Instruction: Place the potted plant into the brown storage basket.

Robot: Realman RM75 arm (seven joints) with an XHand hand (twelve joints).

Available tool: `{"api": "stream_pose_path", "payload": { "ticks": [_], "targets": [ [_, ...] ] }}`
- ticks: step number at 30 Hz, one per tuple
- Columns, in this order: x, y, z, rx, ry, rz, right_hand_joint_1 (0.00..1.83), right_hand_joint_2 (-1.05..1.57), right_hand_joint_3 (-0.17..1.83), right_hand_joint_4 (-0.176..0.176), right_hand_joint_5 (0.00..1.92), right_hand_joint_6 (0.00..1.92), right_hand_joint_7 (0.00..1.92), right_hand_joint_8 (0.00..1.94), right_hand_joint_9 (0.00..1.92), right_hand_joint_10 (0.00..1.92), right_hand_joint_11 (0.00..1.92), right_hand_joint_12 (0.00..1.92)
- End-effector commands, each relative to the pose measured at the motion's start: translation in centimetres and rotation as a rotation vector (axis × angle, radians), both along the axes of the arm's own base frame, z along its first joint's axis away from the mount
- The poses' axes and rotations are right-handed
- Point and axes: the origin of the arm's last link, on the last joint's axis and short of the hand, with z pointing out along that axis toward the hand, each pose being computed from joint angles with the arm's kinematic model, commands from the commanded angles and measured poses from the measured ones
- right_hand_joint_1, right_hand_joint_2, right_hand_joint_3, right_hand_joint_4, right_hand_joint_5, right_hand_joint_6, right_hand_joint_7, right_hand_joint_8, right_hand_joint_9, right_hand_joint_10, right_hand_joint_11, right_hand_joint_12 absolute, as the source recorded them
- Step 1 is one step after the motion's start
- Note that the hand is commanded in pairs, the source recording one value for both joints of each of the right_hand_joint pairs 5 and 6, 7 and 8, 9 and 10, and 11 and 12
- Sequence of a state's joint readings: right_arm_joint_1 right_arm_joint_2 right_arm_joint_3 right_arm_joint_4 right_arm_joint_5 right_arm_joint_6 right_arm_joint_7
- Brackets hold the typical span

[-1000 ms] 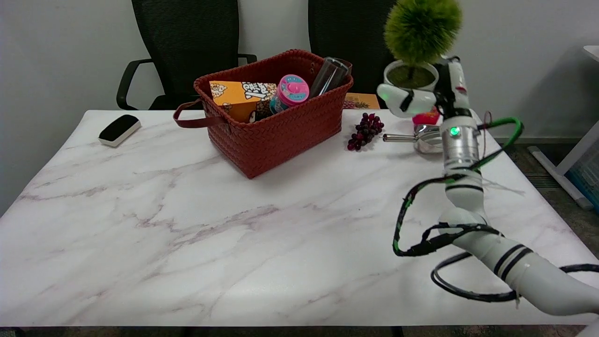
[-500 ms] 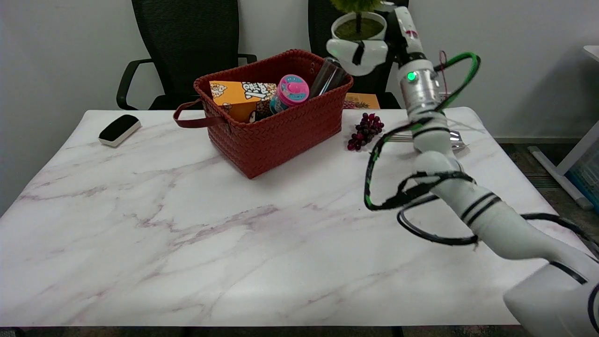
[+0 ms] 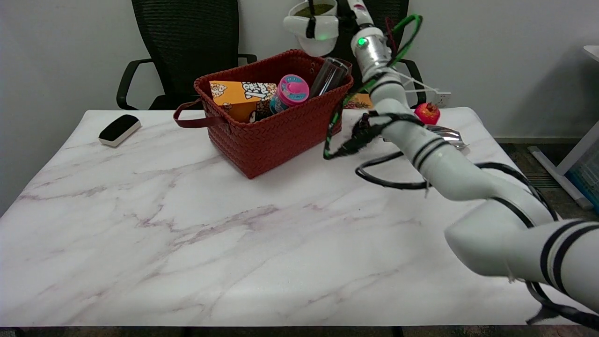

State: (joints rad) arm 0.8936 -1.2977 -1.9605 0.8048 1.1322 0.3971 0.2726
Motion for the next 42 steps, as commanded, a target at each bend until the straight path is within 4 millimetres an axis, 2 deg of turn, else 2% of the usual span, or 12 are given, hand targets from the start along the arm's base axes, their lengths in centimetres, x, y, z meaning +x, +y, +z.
{"api": "stream_pose_path", "payload": {
  "ticks": [1, 12, 29, 42],
  "targets": [
    [6.0, -6.0, -6.5, -0.057, 0.192, -0.131, 1.15, 0.35, 0.65, 0.000, 0.79, 0.79, 1.57, 1.57, 1.34, 1.34, 1.92, 1.92],
    [5.3, -6.1, -6.3, -0.060, 0.194, -0.152, 1.14, 0.36, 0.63, 0.000, 0.79, 0.79, 1.59, 1.59, 1.35, 1.35, 1.92, 1.92],
    [-1.1, -5.6, -4.6, -0.075, 0.211, -0.307, 1.14, 0.42, 0.57, 0.000, 0.81, 0.81, 1.64, 1.64, 1.41, 1.41, 1.92, 1.92],
    [-1.8, -5.4, -3.2, -0.105, 0.170, -0.314, 1.13, 0.56, 0.49, 0.000, 0.86, 0.86, 1.72, 1.72, 1.47, 1.47, 1.92, 1.92]
  ]
}}
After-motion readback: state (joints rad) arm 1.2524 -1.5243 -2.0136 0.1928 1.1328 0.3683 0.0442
